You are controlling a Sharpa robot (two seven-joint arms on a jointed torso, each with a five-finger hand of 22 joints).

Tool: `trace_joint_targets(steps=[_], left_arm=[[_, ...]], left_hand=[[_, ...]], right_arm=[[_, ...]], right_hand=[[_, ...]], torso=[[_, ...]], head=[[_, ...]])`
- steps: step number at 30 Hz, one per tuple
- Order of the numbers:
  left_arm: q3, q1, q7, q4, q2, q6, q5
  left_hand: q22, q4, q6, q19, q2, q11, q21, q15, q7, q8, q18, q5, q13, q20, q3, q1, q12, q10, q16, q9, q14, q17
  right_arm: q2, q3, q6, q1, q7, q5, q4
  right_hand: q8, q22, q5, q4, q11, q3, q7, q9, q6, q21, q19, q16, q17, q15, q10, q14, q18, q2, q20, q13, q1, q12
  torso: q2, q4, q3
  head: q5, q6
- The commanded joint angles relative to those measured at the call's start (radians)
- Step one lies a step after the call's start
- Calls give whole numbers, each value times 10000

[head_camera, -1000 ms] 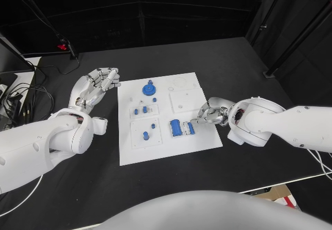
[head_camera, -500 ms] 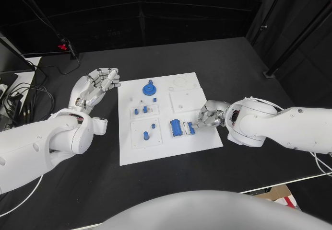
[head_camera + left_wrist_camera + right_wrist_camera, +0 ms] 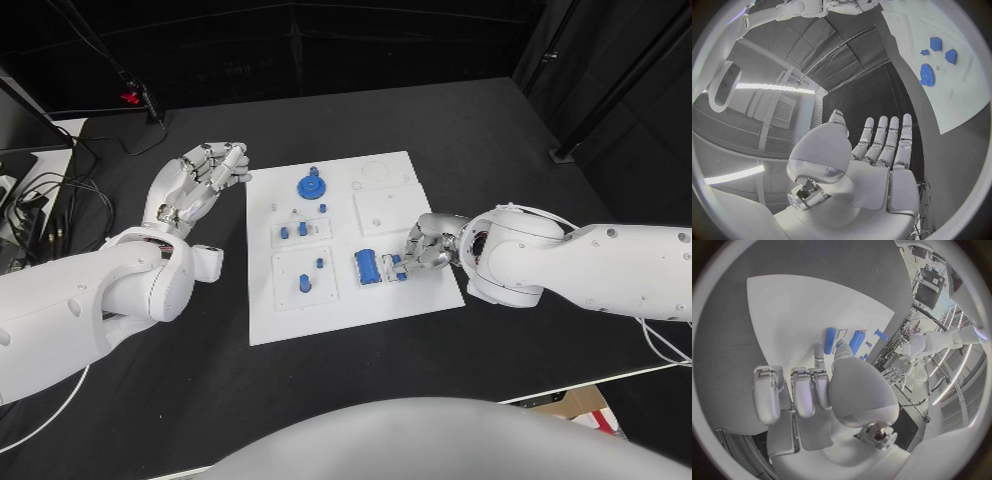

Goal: Assemble the parts on the task board

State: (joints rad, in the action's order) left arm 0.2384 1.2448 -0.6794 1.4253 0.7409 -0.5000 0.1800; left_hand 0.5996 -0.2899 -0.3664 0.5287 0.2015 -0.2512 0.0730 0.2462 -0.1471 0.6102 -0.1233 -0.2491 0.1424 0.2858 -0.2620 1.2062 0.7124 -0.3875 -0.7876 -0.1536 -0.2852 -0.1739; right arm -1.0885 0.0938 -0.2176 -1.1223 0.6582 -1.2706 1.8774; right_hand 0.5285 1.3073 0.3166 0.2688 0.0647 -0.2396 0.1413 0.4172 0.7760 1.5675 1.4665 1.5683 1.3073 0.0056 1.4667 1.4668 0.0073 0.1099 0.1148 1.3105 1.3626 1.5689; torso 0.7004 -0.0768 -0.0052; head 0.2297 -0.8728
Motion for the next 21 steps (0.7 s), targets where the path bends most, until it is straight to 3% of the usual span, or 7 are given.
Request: trace_joint_targets(steps=[1, 15, 21], left_arm=[[-11, 12, -338, 18, 2, 91, -1], [-11, 12, -321, 17, 10, 90, -1], [-11, 12, -307, 10, 4, 91, -1]], left_hand=[[-13, -10, 69, -5, 31, -7, 1, -28, -1444, 36, 164, -67, -9, 31, -70, 96, 44, 76, -16, 9, 61, 9], [-13, -10, 69, -5, 31, -7, 1, -28, -1444, 36, 164, -67, -9, 31, -70, 96, 44, 76, -16, 9, 61, 9], [-13, -10, 69, -5, 31, -7, 1, -28, -1444, 36, 164, -67, -9, 31, -70, 96, 44, 76, -16, 9, 61, 9]], right_arm=[[58, 24, 495, -5, 220, -403, -51], [324, 73, 614, -3, 213, -456, -188], [430, 79, 723, -2, 253, -423, -268]], right_hand=[[-45, 2635, -55, -67, 81, -8, -26, -57, -77, 33, 1043, 25, 2635, 75, 1041, 1040, -73, 12, 43, 2603, 93, 19], [-163, 2635, -101, -72, 111, 37, 16, -212, -164, 33, 1043, 25, 2635, 101, 1041, 1040, -73, 37, 72, 2603, 117, 19], [-389, 2635, -142, -105, 170, 96, 81, -475, -340, 33, 1043, 25, 2635, 150, 1041, 1040, -73, 37, 121, 2603, 161, 19]], torso=[[-4, 5, -4], [-2, 0, 1], [-1, 4, 3]], head=[[7, 2], [13, 2], [10, 2]])
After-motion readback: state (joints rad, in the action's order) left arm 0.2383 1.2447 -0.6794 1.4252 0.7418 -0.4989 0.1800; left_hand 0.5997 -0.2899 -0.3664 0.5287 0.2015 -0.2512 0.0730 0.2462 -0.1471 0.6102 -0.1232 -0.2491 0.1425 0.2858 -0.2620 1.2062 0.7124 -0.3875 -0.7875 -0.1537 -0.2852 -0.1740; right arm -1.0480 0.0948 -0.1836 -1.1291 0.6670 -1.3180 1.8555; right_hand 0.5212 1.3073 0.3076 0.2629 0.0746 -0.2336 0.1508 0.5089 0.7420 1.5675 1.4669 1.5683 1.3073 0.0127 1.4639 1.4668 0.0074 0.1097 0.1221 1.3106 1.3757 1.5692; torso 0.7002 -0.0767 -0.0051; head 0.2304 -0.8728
